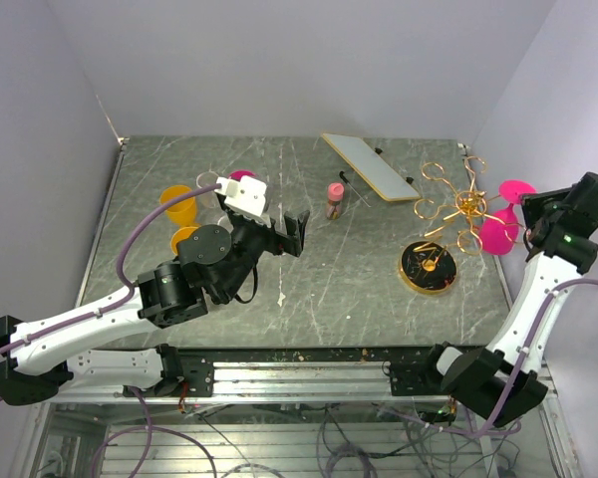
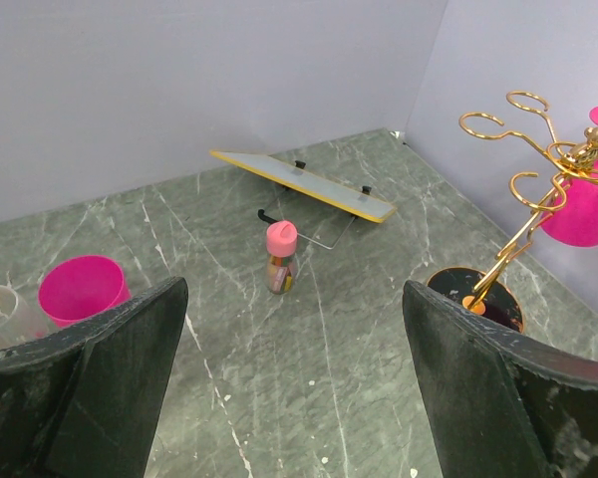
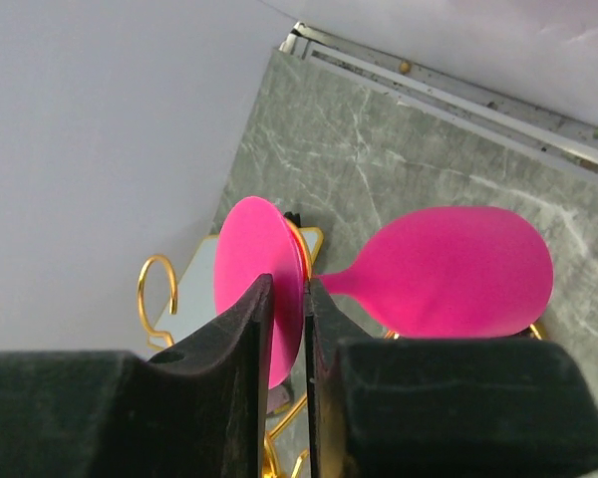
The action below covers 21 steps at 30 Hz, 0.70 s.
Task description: Take the wine glass off the wine glass rack
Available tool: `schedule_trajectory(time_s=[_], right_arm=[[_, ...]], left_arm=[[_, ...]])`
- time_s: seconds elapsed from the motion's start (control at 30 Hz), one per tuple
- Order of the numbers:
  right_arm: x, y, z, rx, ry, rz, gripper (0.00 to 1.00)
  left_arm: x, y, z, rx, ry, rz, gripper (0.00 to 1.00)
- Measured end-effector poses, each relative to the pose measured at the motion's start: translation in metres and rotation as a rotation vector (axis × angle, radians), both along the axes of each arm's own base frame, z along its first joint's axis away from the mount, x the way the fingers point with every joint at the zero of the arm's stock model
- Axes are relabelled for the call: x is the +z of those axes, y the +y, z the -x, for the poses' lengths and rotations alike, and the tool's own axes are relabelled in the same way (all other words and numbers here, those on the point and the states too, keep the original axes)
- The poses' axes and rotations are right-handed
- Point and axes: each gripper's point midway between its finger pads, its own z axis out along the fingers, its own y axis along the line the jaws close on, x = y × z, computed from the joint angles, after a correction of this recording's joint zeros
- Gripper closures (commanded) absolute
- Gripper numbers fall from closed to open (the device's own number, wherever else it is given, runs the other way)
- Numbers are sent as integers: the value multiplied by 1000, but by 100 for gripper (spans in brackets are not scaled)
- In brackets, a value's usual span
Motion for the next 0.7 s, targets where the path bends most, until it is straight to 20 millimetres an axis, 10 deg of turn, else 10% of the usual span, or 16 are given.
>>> schedule_trajectory(time_s=[0.7], right_arm=[[9,14,9,-116,-123,-195,100]], left_arm=[[0,0,0,0,0,0,1]])
